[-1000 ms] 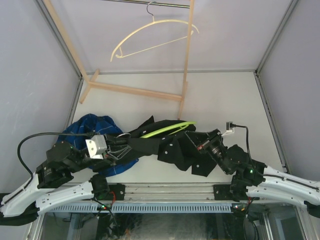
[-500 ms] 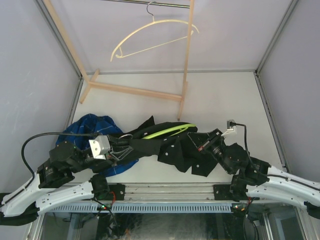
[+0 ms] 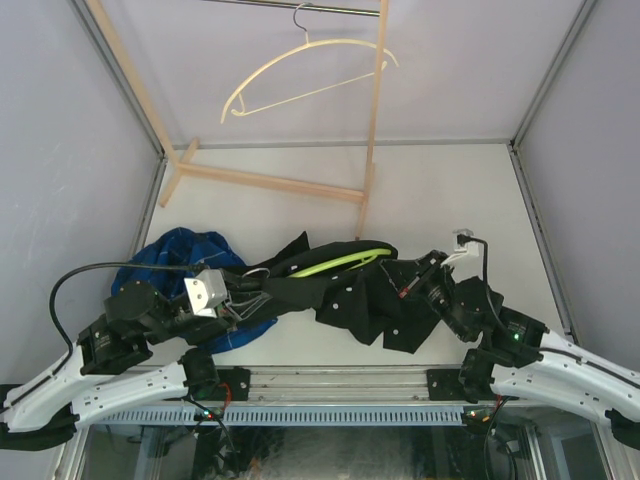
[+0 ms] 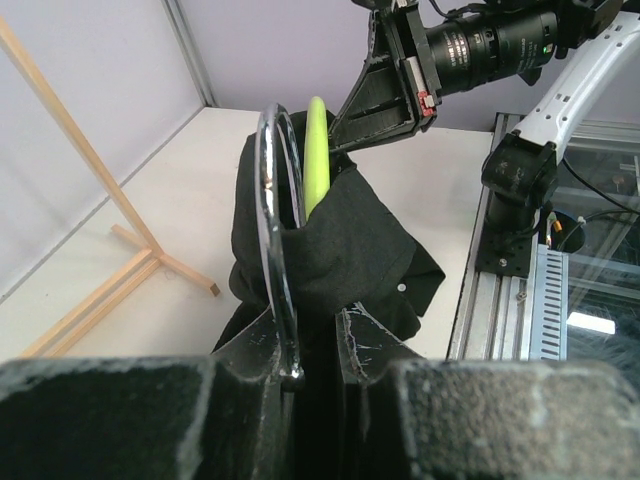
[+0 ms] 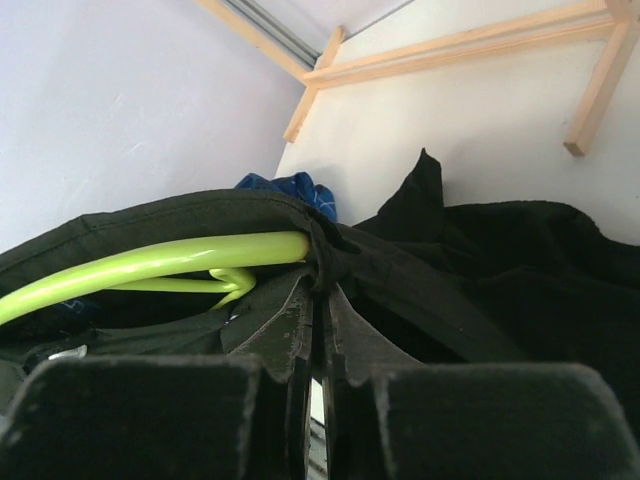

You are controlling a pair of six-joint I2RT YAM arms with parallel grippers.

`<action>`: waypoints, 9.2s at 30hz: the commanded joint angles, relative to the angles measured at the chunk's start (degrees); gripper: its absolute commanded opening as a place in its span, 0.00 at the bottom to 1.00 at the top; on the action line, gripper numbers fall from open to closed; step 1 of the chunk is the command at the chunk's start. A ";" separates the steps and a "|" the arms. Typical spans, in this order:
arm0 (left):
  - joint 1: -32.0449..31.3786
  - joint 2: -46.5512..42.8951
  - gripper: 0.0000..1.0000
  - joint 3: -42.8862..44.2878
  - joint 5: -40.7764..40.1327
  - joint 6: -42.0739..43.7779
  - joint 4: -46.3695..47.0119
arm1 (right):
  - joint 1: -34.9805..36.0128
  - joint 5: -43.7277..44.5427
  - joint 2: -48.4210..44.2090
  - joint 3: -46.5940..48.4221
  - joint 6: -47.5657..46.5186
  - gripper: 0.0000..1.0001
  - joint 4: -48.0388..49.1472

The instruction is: Place the shirt on the hanger

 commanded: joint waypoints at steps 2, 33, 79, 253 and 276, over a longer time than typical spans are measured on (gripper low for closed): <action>0.20 -2.09 0.00 0.56 -0.31 -0.11 5.38 | -2.70 8.46 0.79 3.24 -9.94 0.00 -7.50; 0.16 3.16 0.00 9.09 -3.06 3.19 -5.94 | -3.03 21.27 12.23 11.01 -29.71 0.00 -25.98; 0.15 3.83 0.00 7.95 -1.61 3.35 -5.32 | -6.88 -9.56 7.21 9.53 2.18 0.33 -10.55; 3.17 6.59 0.89 3.32 8.12 6.21 -9.12 | 0.82 -47.39 12.22 23.83 -67.79 0.00 -18.89; 3.22 -7.90 0.67 0.89 -15.67 0.52 -21.58 | 0.29 -43.07 -2.82 25.91 -67.92 0.00 -26.85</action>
